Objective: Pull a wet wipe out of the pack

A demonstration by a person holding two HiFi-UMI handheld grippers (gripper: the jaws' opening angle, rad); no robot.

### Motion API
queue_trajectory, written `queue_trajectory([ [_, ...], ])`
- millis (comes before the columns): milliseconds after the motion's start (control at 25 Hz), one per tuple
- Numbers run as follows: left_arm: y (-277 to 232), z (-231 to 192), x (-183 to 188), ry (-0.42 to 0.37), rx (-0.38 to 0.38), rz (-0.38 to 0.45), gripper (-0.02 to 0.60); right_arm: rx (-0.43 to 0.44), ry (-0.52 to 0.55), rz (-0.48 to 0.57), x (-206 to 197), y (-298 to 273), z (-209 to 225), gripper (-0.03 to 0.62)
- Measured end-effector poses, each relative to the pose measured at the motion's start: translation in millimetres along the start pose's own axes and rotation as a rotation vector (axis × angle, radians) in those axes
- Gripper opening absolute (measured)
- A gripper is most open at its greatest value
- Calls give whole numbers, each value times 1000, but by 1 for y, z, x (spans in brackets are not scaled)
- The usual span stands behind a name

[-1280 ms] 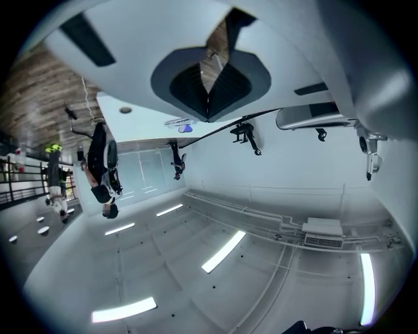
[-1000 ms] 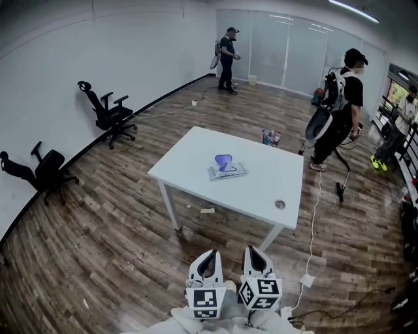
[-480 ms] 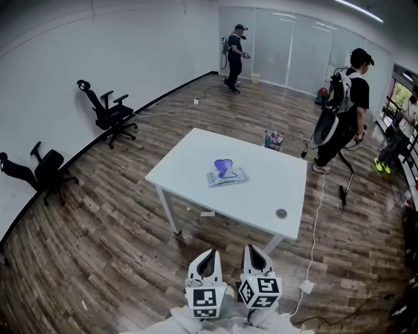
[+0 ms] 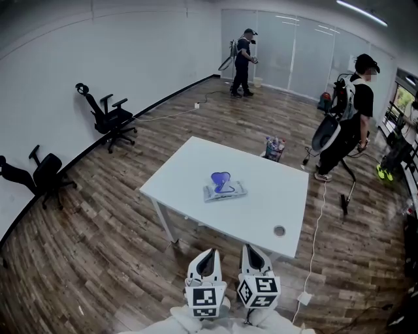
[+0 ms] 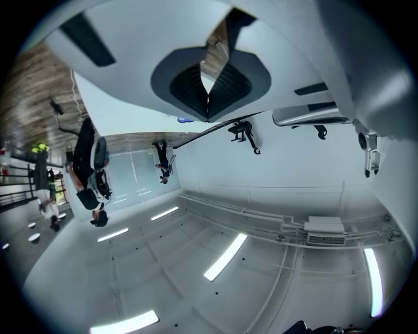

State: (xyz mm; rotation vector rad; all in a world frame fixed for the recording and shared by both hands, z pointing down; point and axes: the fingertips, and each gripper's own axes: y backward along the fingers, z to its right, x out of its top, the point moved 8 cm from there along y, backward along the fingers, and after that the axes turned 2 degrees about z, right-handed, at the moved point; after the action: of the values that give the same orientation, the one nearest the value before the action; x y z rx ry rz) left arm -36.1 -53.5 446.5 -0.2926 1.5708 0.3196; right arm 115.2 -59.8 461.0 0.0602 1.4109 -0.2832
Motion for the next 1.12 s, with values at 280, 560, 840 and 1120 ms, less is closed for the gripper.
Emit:
queue_trajectory([
  [280,-49,-2,1,6,10,4,0,13,9,-2,13,-41,25,9],
  [560,-90,2,0,4,-2,-6,0,11,-3,-7,18,-75,50,9],
  [840,-126,0,-5,0,11,-25,0,25,-21,-22,21,-109,68,9],
  [1120,-157,-7,-6,14,35,-26,0,40,-18,-21,27,-137,82,9],
])
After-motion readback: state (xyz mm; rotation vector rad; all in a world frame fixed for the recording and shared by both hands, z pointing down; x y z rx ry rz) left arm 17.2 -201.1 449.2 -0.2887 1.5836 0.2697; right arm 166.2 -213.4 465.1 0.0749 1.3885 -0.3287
